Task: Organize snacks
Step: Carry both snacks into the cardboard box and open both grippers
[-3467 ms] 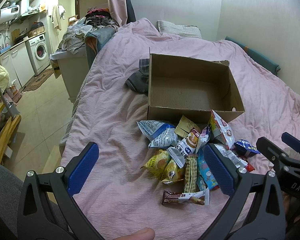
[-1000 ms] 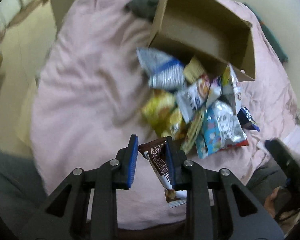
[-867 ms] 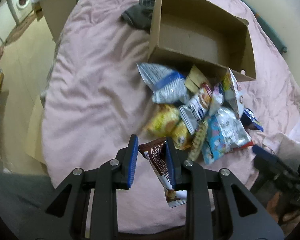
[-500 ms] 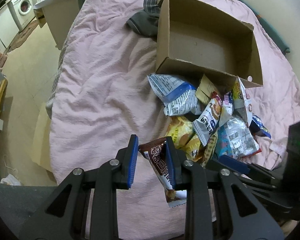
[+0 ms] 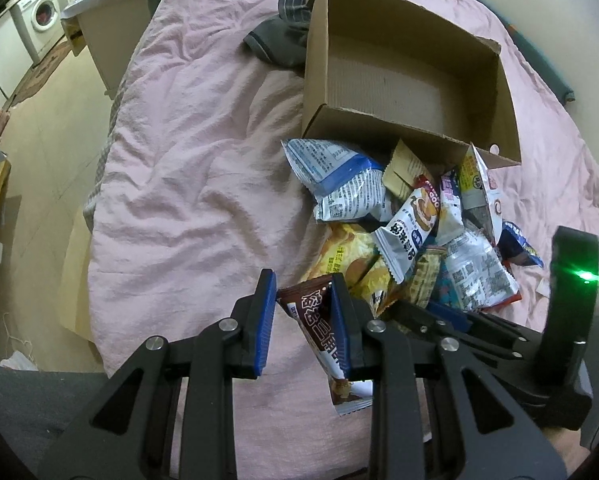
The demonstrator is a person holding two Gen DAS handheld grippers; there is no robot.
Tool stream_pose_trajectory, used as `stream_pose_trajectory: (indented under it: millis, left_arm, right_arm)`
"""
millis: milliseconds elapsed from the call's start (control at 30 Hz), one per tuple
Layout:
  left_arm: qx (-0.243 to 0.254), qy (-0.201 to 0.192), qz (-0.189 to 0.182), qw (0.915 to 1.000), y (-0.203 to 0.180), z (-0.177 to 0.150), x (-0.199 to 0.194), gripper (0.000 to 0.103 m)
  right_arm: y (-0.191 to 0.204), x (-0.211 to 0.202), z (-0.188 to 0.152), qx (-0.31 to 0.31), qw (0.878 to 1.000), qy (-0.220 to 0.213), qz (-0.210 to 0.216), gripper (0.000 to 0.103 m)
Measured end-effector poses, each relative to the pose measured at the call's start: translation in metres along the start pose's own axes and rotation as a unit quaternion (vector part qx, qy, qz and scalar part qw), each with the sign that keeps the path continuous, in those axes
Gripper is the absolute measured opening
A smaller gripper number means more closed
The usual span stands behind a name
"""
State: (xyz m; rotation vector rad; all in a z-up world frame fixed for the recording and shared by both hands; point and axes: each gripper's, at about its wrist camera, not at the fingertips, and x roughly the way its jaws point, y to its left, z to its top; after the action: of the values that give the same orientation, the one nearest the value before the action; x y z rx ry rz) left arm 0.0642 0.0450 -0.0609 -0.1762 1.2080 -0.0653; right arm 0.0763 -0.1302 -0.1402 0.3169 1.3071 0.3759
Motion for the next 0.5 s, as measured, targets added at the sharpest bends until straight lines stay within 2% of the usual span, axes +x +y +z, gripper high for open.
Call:
stream_pose_trajectory:
  millis: [300,500]
  left_arm:
    - [0.015,-0.015,0.017,0.9996,-0.007,-0.002,-0.001,0.023]
    - [0.029,-0.038,0.031,0.9984,-0.015,0.002,-0.010,0.023]
  right_arm:
    - [-0.002,-0.038,-0.017,0.005,0.999,-0.018,0.043,0.028]
    - [-0.003,-0.066,-0.014,-0.002,0.997,-0.043,0.064,0.028]
